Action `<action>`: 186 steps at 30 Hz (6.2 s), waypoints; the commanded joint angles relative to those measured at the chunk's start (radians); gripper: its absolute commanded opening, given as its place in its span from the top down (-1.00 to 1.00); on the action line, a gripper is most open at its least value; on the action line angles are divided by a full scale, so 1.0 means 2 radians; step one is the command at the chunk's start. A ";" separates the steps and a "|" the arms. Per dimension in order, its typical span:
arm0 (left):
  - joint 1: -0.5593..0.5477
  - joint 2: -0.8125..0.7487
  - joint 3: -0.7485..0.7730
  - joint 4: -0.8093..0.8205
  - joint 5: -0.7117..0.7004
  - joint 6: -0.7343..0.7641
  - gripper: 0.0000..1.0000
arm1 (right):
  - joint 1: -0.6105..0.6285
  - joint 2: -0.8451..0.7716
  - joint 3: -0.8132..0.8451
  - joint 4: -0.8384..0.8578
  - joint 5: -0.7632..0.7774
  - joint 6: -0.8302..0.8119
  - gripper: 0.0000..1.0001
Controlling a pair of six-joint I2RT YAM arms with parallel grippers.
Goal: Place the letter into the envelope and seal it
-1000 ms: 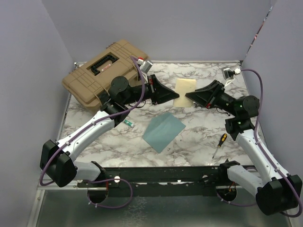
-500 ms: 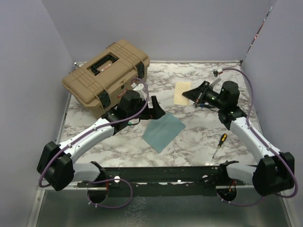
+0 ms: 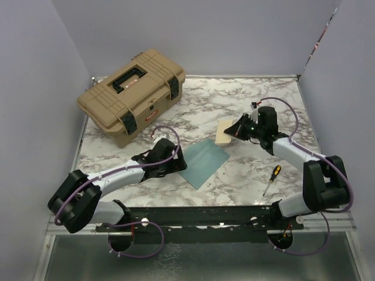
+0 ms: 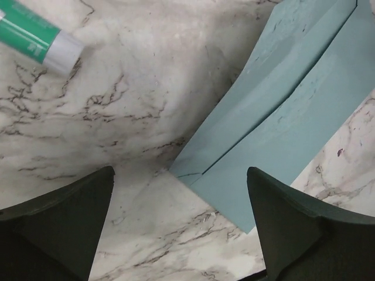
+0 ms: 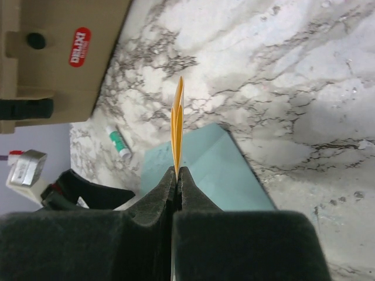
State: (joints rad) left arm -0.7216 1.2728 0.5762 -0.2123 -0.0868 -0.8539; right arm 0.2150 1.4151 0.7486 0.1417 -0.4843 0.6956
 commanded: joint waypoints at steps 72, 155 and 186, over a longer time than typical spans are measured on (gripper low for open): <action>-0.041 0.220 0.343 0.010 0.132 0.305 -0.20 | 0.002 0.011 0.071 -0.076 0.196 -0.038 0.99; 0.021 0.292 0.250 -0.009 0.073 0.143 -0.22 | 0.002 0.054 0.057 -0.275 -0.055 -0.179 0.99; 0.015 0.332 0.268 -0.015 0.109 0.156 0.03 | 0.004 0.152 0.110 -0.337 -0.077 -0.161 0.99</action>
State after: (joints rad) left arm -0.6819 1.8671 1.1313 -0.1555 0.0959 -0.5400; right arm 0.2161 1.6768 0.9298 -0.5262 -0.6556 0.3447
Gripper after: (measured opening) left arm 0.486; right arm 0.006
